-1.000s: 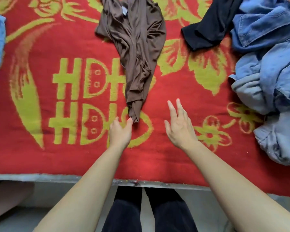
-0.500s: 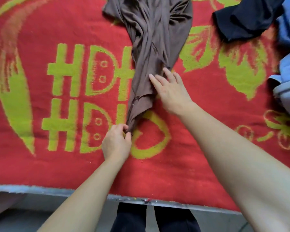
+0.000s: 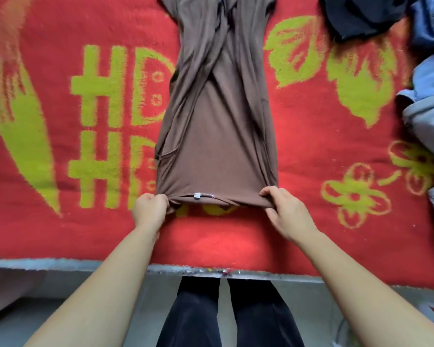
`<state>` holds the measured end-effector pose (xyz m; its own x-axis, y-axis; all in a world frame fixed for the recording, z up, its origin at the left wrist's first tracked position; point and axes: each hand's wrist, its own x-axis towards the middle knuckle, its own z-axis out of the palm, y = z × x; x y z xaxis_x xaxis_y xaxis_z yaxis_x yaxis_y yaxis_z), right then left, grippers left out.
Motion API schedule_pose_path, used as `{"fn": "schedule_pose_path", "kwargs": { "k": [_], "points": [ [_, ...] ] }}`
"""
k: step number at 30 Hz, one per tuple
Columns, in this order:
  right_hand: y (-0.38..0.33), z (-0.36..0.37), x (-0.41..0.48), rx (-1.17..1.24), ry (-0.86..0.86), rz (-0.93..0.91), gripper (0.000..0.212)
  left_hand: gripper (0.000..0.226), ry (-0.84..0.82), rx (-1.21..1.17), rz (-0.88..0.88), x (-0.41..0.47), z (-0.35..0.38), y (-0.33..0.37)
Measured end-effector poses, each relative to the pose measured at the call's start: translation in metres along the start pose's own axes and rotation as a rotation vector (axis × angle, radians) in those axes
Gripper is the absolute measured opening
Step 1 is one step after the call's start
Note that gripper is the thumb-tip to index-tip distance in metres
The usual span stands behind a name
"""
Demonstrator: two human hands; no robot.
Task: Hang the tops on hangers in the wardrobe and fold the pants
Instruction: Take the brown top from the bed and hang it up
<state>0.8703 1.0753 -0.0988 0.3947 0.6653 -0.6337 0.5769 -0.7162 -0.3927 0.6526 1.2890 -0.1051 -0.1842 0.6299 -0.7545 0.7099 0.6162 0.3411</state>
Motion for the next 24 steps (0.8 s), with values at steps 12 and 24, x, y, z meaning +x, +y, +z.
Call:
{"fn": "schedule_pose_path", "kwargs": {
  "k": [12, 24],
  "points": [
    [-0.048, 0.025, 0.001, -0.290, 0.226, -0.161, 0.042, 0.008, -0.126, -0.100, -0.040, -0.019, -0.010, -0.025],
    [-0.035, 0.012, -0.009, -0.146, 0.245, -0.157, 0.045, 0.005, -0.137, -0.569, -0.244, -0.035, 0.053, -0.019]
  ]
}}
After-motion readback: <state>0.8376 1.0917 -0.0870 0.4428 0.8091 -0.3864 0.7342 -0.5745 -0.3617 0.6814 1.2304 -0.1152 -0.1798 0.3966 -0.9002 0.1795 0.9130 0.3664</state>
